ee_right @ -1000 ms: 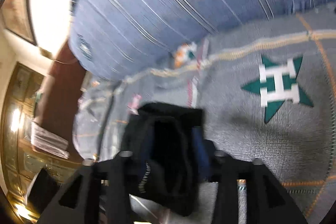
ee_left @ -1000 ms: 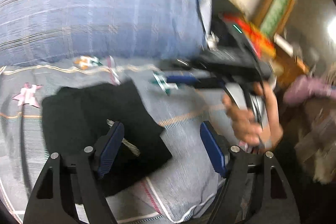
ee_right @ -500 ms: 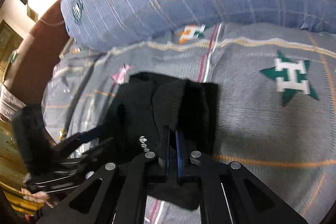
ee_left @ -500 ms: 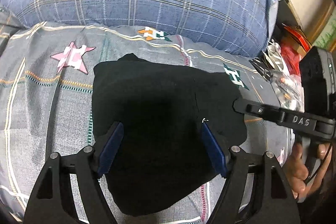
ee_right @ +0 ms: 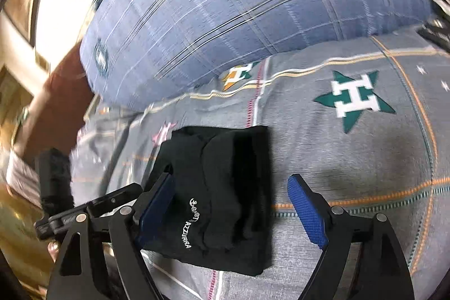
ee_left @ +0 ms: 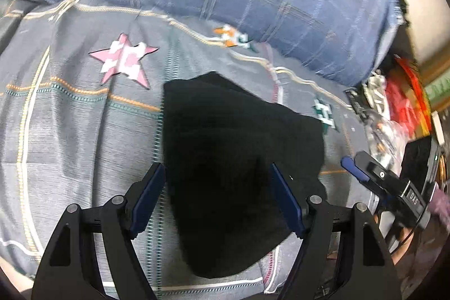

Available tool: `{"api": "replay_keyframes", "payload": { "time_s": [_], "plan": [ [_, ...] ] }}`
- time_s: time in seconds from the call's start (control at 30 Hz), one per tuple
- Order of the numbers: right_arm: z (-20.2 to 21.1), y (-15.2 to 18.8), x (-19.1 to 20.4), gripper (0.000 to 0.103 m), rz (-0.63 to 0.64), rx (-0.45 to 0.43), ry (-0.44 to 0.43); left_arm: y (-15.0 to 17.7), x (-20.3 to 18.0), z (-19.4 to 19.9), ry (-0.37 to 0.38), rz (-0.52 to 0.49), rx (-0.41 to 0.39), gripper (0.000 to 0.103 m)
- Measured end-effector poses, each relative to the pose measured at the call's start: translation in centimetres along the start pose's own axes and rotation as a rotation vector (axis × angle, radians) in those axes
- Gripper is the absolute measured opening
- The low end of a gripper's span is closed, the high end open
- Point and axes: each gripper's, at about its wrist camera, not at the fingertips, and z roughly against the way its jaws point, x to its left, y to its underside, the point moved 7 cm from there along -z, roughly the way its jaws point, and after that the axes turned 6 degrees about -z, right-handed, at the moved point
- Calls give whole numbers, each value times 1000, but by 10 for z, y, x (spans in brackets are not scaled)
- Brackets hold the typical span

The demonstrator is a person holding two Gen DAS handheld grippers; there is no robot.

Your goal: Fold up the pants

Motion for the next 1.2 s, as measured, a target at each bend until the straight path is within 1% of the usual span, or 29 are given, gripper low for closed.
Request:
{"api": "replay_keyframes", "payload": {
  "time_s": [0.1,0.2,0.27,0.33,0.37,0.47,0.53,0.57,0.6,0.7,0.73,0.77,0.8,0.83,0.9,0.93,0.97,1.0,1.03,1.1,1.2],
  "plan": [
    [-16,-3,-11,85,-86,33,-14,-11,-2,-2,73,19,15,76],
    [-34,-3,-20,81,-148,77,-8,-7,0,-15,91,17,9,76],
    [-50,1,-19,76,-145,115,2,-1,4,-25,61,46,41,73],
    [-62,7,-16,69,-110,152,34,0,2,-24,47,21,43,71],
    [-64,9,-16,67,-99,163,49,0,2,-22,45,15,38,68],
    [-65,10,-15,67,-91,176,74,2,3,-20,50,20,38,63],
    [-65,10,-15,66,-98,175,75,4,8,-23,36,25,45,63],
    [-66,12,-13,65,-92,179,76,5,10,-25,24,23,46,63],
    [-68,13,-10,59,-83,187,74,6,11,-27,8,18,49,63],
    [-72,16,-5,59,-39,188,102,11,11,-33,-24,8,52,63],
    [-72,16,-6,61,-42,189,97,12,11,-34,-33,1,46,63],
    [-73,16,-7,61,-53,190,88,12,10,-34,-42,-4,38,63],
    [-73,16,-9,61,-60,189,80,13,8,-34,-54,-11,27,58],
    [-72,16,-9,57,-56,183,78,14,7,-33,-61,-17,13,53],
    [-72,19,-4,48,-19,182,88,15,2,-29,-64,-28,-15,38],
    [-71,19,-2,40,2,179,102,15,-1,-24,-74,-50,-33,32],
    [-68,19,0,32,24,165,113,14,-4,-20,-82,-70,-48,23],
    [-63,17,2,23,25,149,97,13,-11,-11,-89,-107,-82,18],
    [-56,15,6,19,19,131,57,11,-14,-4,-78,-124,-107,17],
    [-47,12,16,18,40,111,17,8,-22,13,-31,-138,-165,16],
    [-39,10,31,17,82,75,-22,0,-20,28,-13,-134,-218,15]
  ]
}}
